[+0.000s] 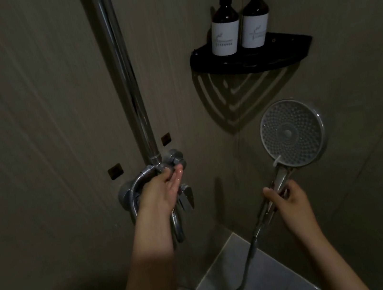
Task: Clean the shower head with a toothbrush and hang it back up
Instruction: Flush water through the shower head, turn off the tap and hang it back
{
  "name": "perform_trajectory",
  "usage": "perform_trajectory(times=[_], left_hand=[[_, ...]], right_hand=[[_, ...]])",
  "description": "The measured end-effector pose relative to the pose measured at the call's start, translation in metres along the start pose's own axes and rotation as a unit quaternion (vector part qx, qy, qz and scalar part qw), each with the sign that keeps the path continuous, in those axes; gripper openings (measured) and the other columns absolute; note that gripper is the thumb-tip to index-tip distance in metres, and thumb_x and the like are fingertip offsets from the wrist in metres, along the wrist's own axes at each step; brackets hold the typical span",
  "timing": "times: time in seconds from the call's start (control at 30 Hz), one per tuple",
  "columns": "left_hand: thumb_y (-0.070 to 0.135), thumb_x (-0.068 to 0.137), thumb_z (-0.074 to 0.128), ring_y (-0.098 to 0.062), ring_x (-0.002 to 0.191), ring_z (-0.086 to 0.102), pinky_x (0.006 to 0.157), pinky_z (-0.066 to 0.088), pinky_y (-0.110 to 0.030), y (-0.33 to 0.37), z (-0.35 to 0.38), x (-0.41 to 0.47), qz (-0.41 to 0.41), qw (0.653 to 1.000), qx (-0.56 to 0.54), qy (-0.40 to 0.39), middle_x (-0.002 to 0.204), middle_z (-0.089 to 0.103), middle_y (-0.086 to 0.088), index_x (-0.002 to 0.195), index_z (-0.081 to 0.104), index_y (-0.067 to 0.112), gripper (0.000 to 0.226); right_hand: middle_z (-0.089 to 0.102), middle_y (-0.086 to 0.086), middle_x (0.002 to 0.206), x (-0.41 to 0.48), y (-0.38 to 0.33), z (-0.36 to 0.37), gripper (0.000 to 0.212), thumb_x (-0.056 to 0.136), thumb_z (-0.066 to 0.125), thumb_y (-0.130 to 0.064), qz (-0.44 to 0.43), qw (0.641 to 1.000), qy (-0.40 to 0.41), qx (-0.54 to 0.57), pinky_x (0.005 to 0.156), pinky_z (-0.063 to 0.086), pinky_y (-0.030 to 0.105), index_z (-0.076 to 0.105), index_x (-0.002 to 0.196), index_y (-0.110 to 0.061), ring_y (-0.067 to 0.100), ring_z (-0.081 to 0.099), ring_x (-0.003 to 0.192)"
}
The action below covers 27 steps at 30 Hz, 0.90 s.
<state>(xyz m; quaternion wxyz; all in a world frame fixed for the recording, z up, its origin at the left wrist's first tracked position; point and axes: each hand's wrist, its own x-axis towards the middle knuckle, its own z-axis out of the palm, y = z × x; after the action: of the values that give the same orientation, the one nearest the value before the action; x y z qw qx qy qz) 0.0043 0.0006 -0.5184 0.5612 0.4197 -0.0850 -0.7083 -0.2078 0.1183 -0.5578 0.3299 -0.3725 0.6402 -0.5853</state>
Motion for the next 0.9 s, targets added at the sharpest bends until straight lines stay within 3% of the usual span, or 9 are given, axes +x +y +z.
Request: perform_trajectory(times=[0.07,0.17,0.3,0.43,0.53,0.6,0.7,0.83,0.9], left_hand=[[-0.004,0.096,0.042,-0.027,0.089,0.062,0.089,0.048,-0.032,0.0,0.007,-0.012,0.007,1.0,0.028,0.001,0.087,0.059,-0.018,0.09,0.054,-0.007,0.014],[-0.001,0.095,0.045,-0.021,0.076,0.063,0.086,0.049,-0.031,-0.001,0.01,-0.014,0.018,0.997,0.065,0.023,0.083,0.061,-0.018,0.096,0.055,-0.006,0.012],[0.002,0.094,0.049,-0.021,0.079,0.065,0.084,0.05,-0.031,-0.001,0.006,-0.015,0.018,0.997,0.071,0.009,0.088,0.063,-0.019,0.105,0.055,-0.007,0.016],[0.009,0.094,0.051,-0.023,0.092,0.066,0.088,0.052,-0.034,-0.006,-0.012,-0.021,0.029,0.997,0.065,-0.005,0.101,0.067,-0.018,0.107,0.058,-0.001,0.018],[0.014,0.098,0.042,-0.025,0.097,0.062,0.086,0.05,-0.033,-0.023,-0.032,-0.025,0.067,0.992,0.081,0.066,0.116,0.063,-0.016,0.121,0.054,0.003,0.028],[0.016,0.099,0.038,-0.027,0.11,0.056,0.088,0.046,-0.032,-0.039,-0.044,-0.023,0.066,0.987,0.103,0.101,0.132,0.054,-0.017,0.133,0.045,0.002,0.038],[0.03,0.1,0.035,-0.025,0.135,0.04,0.111,0.03,-0.033,-0.06,-0.049,-0.025,0.016,0.986,0.15,0.077,0.147,0.041,-0.014,0.142,0.036,0.003,0.049],[0.04,0.101,0.026,-0.024,0.144,0.025,0.118,0.018,-0.035,-0.067,-0.038,-0.031,0.008,0.982,0.182,0.04,0.154,0.028,-0.012,0.145,0.028,0.004,0.057],[0.04,0.101,0.025,-0.023,0.145,0.022,0.118,0.016,-0.034,-0.068,-0.034,-0.035,0.009,0.984,0.174,0.032,0.156,0.025,-0.01,0.146,0.025,0.005,0.057]], right_hand=[[0.06,-0.001,0.078,-0.001,0.0,0.0,0.009,0.088,0.062,-0.009,0.001,1.0,0.001,0.001,0.065,0.045,0.022,0.056,0.086,-0.015,0.01,0.057,0.072],[0.059,-0.002,0.077,-0.003,0.001,0.001,0.005,0.089,0.061,-0.009,0.004,1.0,0.001,0.002,0.064,0.043,0.021,0.057,0.091,-0.01,0.008,0.055,0.07],[0.056,-0.003,0.075,-0.004,0.003,0.001,0.008,0.089,0.061,-0.008,-0.002,1.0,-0.004,0.0,0.062,0.041,0.02,0.056,0.094,-0.008,0.007,0.053,0.068],[0.052,-0.004,0.069,-0.002,0.007,0.001,0.014,0.088,0.062,-0.007,-0.01,1.0,0.004,-0.008,0.058,0.037,0.02,0.053,0.081,-0.016,0.006,0.049,0.062],[0.049,-0.005,0.065,-0.001,0.014,-0.002,0.022,0.087,0.063,-0.009,-0.01,0.999,0.018,-0.034,0.055,0.034,0.021,0.049,0.073,-0.02,0.007,0.045,0.058],[0.051,0.0,0.066,0.0,0.023,-0.006,0.019,0.086,0.065,-0.01,-0.007,0.998,0.032,-0.054,0.058,0.038,0.026,0.051,0.075,-0.017,0.013,0.048,0.061],[0.053,0.002,0.068,0.0,0.036,-0.017,0.017,0.085,0.066,-0.013,0.016,0.995,0.05,-0.085,0.062,0.043,0.033,0.052,0.076,-0.017,0.018,0.052,0.064],[0.055,0.004,0.07,-0.007,0.047,-0.039,0.017,0.085,0.066,-0.015,0.042,0.99,0.084,-0.105,0.067,0.047,0.039,0.052,0.076,-0.018,0.021,0.055,0.067],[0.053,0.004,0.069,-0.012,0.05,-0.052,0.02,0.085,0.066,-0.013,0.042,0.988,0.102,-0.107,0.061,0.043,0.033,0.051,0.073,-0.018,0.018,0.051,0.064]])
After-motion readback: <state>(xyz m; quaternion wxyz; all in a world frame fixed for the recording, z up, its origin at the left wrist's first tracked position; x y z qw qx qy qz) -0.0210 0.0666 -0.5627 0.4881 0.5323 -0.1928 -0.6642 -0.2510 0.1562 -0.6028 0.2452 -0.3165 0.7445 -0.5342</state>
